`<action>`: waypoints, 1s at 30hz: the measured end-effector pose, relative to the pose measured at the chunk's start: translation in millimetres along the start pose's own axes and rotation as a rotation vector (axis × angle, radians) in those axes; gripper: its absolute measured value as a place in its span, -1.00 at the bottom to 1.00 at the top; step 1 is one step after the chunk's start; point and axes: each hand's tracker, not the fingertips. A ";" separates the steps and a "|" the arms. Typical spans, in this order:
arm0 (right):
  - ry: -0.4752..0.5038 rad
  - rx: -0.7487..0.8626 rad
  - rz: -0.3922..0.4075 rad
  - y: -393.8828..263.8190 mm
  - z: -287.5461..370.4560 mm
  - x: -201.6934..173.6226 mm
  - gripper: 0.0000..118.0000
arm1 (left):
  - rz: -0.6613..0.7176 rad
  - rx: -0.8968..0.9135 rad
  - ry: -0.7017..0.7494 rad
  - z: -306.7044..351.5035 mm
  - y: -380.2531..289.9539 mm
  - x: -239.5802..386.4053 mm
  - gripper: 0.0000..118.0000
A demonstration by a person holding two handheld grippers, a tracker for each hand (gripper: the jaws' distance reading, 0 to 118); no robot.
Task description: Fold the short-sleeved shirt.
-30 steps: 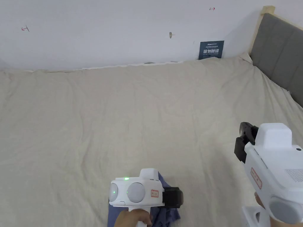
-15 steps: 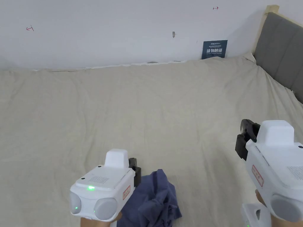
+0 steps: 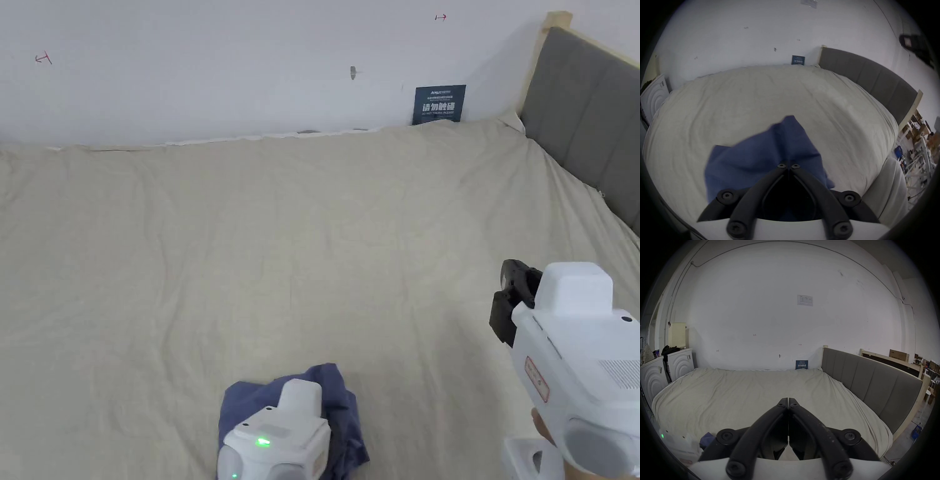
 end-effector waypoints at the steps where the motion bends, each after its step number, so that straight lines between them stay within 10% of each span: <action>1: -0.005 -0.002 -0.002 -0.8 0.0 2.0 -0.96 | -0.005 -0.011 -0.007 -6.5 -1.5 5.9 -0.99; 12: -0.018 -0.021 -0.009 -6.5 1.8 8.7 -0.96 | -0.061 -0.057 0.015 -26.0 -6.5 25.2 -1.00; 30: 0.083 0.113 0.009 32.3 22.1 -41.8 -0.96 | -0.057 0.601 0.196 178.6 111.9 -68.3 -0.99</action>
